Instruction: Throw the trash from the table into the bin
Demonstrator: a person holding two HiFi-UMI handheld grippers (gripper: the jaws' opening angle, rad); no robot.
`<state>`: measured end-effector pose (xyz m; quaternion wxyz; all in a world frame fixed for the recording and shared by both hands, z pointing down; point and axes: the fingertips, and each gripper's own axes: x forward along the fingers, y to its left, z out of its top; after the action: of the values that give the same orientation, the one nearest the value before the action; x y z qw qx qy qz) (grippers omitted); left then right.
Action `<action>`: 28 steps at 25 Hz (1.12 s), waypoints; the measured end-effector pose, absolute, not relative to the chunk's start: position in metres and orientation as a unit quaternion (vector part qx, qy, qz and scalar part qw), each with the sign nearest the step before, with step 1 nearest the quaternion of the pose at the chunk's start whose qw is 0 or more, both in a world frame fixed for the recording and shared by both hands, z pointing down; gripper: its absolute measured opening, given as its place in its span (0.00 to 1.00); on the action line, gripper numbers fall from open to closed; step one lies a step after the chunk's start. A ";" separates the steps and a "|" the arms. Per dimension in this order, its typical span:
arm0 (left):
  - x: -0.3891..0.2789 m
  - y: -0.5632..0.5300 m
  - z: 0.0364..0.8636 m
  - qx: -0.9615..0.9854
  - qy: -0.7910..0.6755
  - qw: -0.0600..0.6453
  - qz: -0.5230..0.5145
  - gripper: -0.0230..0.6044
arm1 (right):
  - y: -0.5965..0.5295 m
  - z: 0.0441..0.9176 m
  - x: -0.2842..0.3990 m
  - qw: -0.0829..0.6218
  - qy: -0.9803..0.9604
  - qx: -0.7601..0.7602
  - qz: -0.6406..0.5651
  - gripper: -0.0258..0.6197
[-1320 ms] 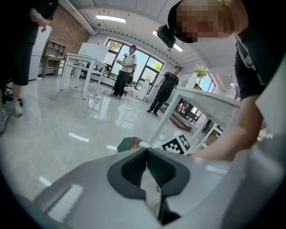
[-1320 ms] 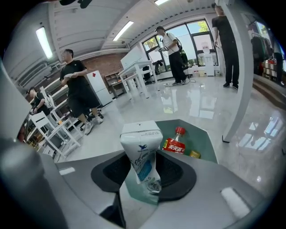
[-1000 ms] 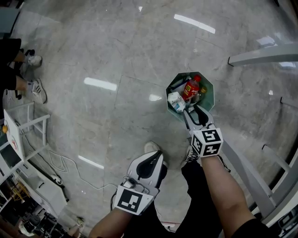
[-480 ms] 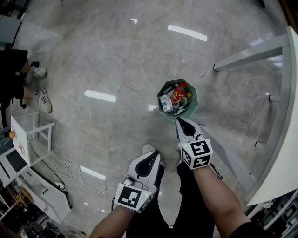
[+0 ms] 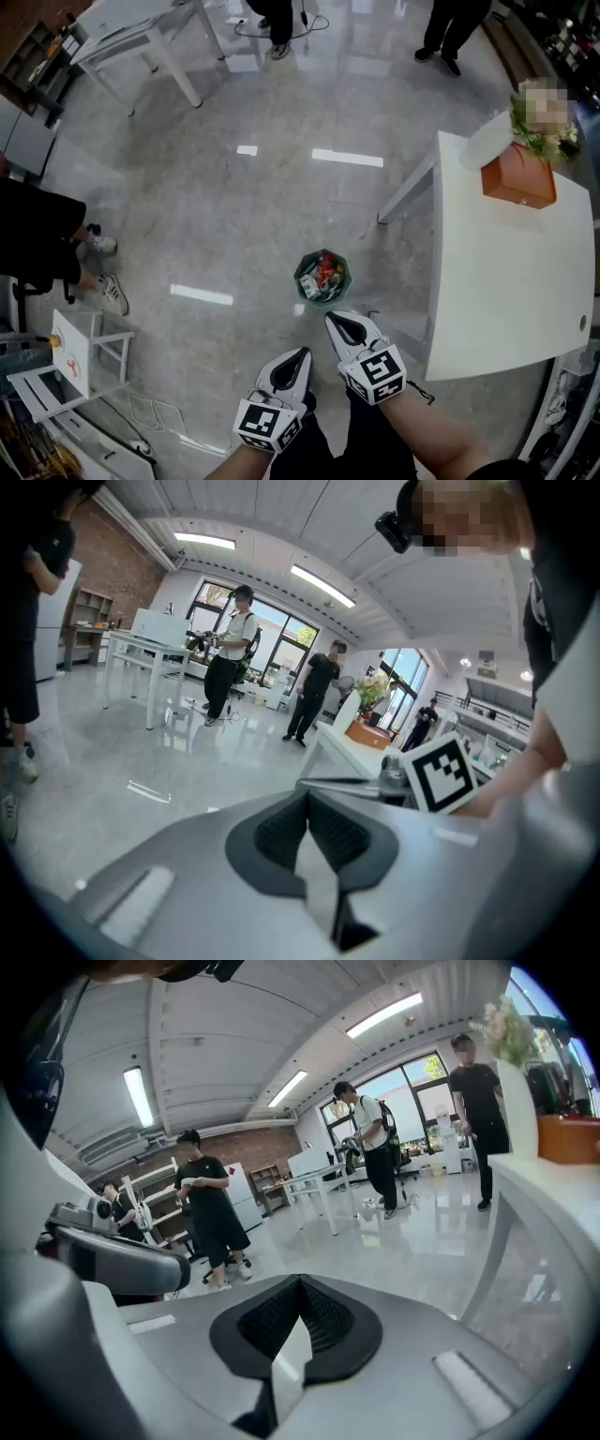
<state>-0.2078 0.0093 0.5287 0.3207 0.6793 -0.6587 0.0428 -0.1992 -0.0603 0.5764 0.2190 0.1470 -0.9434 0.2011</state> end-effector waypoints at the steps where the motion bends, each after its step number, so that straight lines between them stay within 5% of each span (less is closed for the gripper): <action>1: -0.206 0.006 0.516 0.686 -0.653 0.320 0.041 0.05 | -0.065 0.559 -0.194 0.211 -0.945 0.153 0.196 0.03; 14: -0.111 0.033 0.366 0.822 -0.484 0.294 0.056 0.05 | -0.043 0.358 -0.053 0.092 -0.928 0.311 0.182 0.03; 28: -0.065 0.092 0.357 0.884 -0.360 0.282 0.095 0.05 | 0.076 0.343 0.017 0.061 -0.888 0.400 0.219 0.03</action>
<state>-0.0654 0.0924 0.3566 0.2819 0.8840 -0.3605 0.0952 0.0172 0.0760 0.3428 0.0612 0.4001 -0.8879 0.2187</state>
